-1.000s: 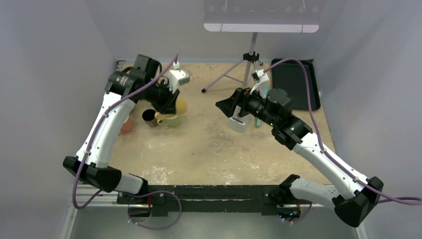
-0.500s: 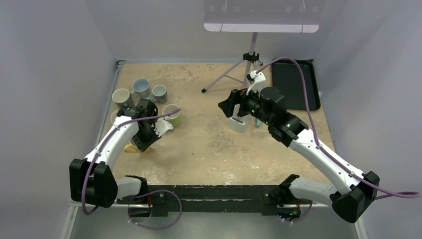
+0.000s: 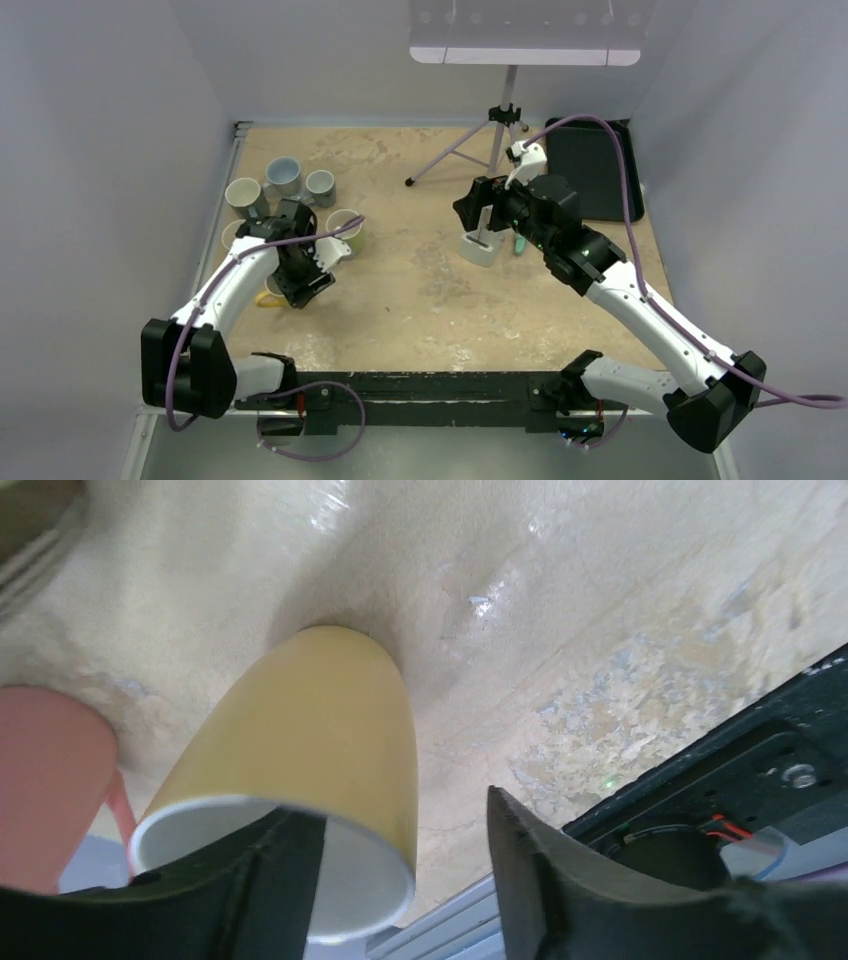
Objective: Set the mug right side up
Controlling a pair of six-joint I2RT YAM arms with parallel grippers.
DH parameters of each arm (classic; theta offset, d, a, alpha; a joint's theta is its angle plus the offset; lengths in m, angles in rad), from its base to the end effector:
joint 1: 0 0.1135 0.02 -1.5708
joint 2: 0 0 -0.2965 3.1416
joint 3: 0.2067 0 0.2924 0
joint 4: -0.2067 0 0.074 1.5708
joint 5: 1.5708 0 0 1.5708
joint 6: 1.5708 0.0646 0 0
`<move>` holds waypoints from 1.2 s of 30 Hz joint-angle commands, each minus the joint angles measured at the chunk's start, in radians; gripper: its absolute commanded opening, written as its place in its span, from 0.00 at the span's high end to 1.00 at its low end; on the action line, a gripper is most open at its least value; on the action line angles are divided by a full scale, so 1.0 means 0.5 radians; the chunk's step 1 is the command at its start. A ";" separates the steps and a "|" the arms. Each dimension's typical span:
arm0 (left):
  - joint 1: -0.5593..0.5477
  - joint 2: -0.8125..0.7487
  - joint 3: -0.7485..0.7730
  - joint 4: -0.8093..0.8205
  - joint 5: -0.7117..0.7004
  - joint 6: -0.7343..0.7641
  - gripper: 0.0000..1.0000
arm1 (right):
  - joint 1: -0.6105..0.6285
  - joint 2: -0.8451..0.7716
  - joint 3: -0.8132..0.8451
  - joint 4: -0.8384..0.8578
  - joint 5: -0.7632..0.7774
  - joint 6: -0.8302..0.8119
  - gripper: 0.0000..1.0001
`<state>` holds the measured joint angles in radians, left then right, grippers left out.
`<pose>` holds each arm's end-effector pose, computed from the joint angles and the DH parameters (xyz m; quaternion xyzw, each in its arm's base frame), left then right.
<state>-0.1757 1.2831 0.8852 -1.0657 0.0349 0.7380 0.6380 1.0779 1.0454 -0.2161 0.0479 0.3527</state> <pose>0.2337 -0.0438 0.2045 0.4413 0.8956 -0.0019 0.0563 0.2444 0.1773 0.3913 -0.0976 0.7832 0.2751 0.5490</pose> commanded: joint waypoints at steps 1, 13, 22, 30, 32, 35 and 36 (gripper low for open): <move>0.012 -0.271 0.271 -0.081 0.205 -0.111 0.32 | -0.152 -0.104 0.059 -0.068 0.247 -0.080 0.08; 0.017 -1.765 -0.130 1.029 -0.435 -0.965 0.00 | -0.652 -1.013 -0.831 0.628 0.821 -0.435 0.03; 0.022 -1.993 -0.940 1.669 -0.904 -1.295 0.00 | -0.650 -1.531 -1.793 1.544 1.123 -0.601 0.02; 0.021 -1.861 -1.321 2.391 -0.845 -1.087 0.00 | -0.652 -1.252 -1.995 1.963 1.225 -0.696 0.02; 0.022 -1.946 -1.319 2.282 -0.754 -1.155 0.01 | -0.650 -1.214 -1.987 1.971 1.227 -0.694 0.02; 0.023 -1.934 -1.297 2.197 -0.730 -1.244 0.03 | -0.650 -1.198 -1.975 1.947 1.218 -0.694 0.02; 0.023 -1.931 -1.297 2.185 -0.719 -1.253 0.04 | -0.650 -1.194 -1.974 1.940 1.217 -0.686 0.02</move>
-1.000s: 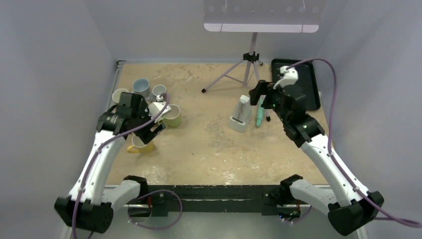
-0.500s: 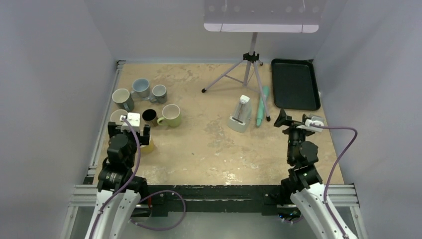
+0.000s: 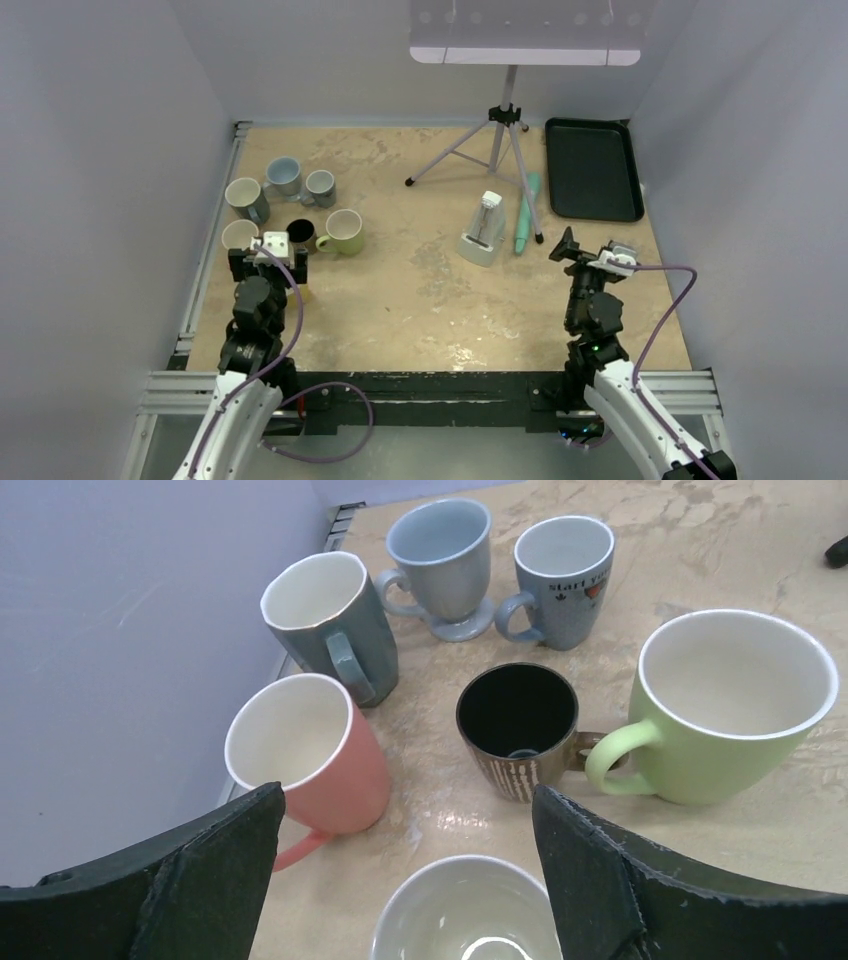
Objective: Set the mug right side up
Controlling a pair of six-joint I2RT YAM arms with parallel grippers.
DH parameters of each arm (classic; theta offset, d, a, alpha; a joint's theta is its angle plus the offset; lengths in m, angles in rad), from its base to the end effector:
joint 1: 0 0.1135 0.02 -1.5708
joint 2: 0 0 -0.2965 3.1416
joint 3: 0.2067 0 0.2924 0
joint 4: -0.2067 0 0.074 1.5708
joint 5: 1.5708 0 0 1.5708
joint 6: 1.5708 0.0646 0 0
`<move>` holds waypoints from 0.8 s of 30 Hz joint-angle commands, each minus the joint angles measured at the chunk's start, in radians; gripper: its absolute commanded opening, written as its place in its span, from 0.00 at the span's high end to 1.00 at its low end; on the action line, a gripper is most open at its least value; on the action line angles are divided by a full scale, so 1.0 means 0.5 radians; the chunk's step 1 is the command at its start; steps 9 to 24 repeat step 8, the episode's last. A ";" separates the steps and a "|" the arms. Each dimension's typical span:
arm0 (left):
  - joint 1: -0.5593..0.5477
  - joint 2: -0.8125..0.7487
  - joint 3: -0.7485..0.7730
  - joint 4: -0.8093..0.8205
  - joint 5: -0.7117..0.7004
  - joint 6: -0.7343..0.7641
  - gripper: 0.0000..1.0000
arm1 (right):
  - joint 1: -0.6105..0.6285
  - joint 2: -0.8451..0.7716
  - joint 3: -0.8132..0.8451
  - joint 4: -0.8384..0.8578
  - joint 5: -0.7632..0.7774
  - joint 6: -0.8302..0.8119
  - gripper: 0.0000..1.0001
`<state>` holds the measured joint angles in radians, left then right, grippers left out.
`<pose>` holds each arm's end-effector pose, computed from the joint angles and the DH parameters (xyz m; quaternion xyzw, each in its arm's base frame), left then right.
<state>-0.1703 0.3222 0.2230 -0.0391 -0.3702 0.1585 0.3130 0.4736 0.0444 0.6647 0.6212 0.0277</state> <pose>0.1640 -0.0045 0.2203 0.0021 0.7512 0.1350 0.6462 0.1680 0.0148 0.2137 0.1538 0.6176 -0.0597 0.7690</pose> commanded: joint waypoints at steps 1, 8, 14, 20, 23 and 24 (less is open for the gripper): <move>0.012 -0.010 0.013 0.144 0.103 -0.094 0.04 | -0.001 0.012 0.027 0.175 0.064 -0.025 0.02; 0.012 0.010 -0.071 0.293 0.055 -0.115 0.07 | 0.000 0.016 0.025 0.167 0.009 -0.007 0.02; 0.012 0.010 -0.071 0.293 0.055 -0.115 0.07 | 0.000 0.016 0.025 0.167 0.009 -0.007 0.02; 0.012 0.010 -0.071 0.293 0.055 -0.115 0.07 | 0.000 0.016 0.025 0.167 0.009 -0.007 0.02; 0.012 0.010 -0.071 0.293 0.055 -0.115 0.07 | 0.000 0.016 0.025 0.167 0.009 -0.007 0.02; 0.012 0.010 -0.071 0.293 0.055 -0.115 0.07 | 0.000 0.016 0.025 0.167 0.009 -0.007 0.02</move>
